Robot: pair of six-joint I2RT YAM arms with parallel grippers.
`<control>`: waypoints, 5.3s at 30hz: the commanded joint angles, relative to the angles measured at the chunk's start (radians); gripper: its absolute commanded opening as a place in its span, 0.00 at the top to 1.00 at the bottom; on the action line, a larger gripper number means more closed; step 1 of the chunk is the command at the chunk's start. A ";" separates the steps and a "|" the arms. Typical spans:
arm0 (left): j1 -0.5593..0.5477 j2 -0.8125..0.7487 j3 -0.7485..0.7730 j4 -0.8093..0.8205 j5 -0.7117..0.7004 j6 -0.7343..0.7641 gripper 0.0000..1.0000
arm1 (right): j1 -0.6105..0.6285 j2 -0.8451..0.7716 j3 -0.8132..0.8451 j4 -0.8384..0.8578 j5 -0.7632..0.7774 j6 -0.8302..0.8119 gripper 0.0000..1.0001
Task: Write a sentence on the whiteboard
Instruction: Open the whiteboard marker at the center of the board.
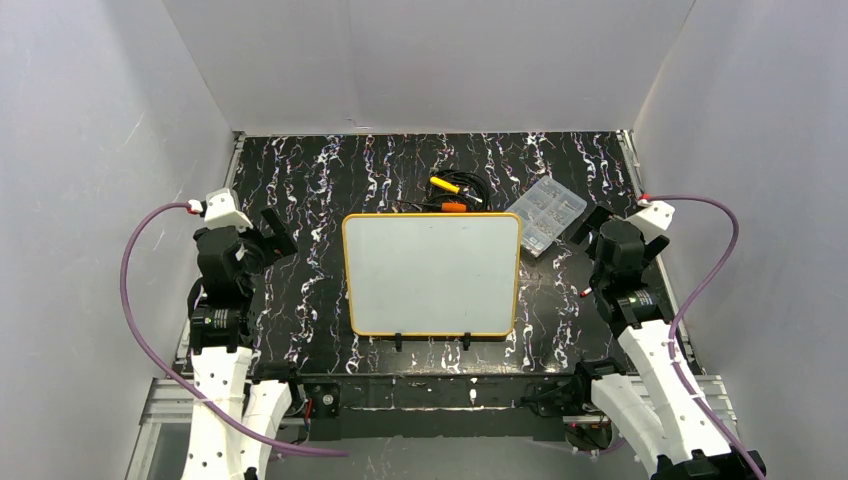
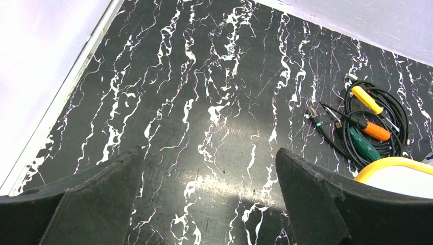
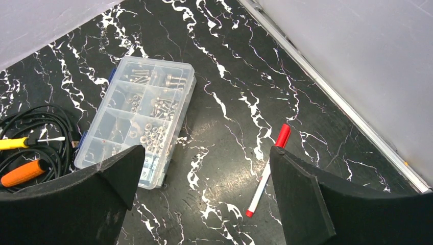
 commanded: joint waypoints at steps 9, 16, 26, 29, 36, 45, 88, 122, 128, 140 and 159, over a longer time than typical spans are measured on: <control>0.001 -0.010 -0.020 0.031 0.011 -0.016 0.01 | -0.003 0.026 0.045 -0.090 0.012 0.037 0.00; -0.029 -0.021 -0.035 0.023 -0.007 -0.005 0.01 | -0.125 0.143 0.023 -0.197 -0.076 0.141 0.00; -0.105 -0.031 -0.040 0.024 -0.037 0.064 0.01 | -0.432 0.331 0.016 -0.172 -0.309 0.132 0.00; -0.130 -0.033 -0.041 0.023 -0.049 0.075 0.01 | -0.438 0.459 0.050 -0.157 -0.369 0.103 0.10; -0.152 -0.046 -0.040 0.019 -0.071 0.082 0.01 | -0.437 0.633 0.143 -0.195 -0.431 0.048 0.31; -0.160 -0.050 -0.040 0.015 -0.081 0.083 0.01 | -0.437 0.664 0.096 -0.133 -0.449 0.061 0.51; -0.423 0.085 0.211 -0.039 0.606 0.398 0.01 | 0.223 0.486 0.684 -0.207 -1.275 -0.186 0.99; -1.150 0.086 0.072 -0.224 0.408 0.662 0.33 | 0.767 0.740 0.635 -0.615 -1.605 -0.355 0.99; -1.229 0.118 0.052 -0.240 0.349 0.681 0.43 | 0.772 0.730 0.653 -0.619 -1.638 -0.366 0.99; -1.319 0.204 0.064 -0.244 0.243 0.653 0.91 | 0.774 0.716 0.663 -0.609 -1.634 -0.364 0.99; -1.193 -0.008 -0.147 0.004 0.281 0.354 1.00 | 0.575 0.290 0.251 0.054 -1.355 0.175 0.11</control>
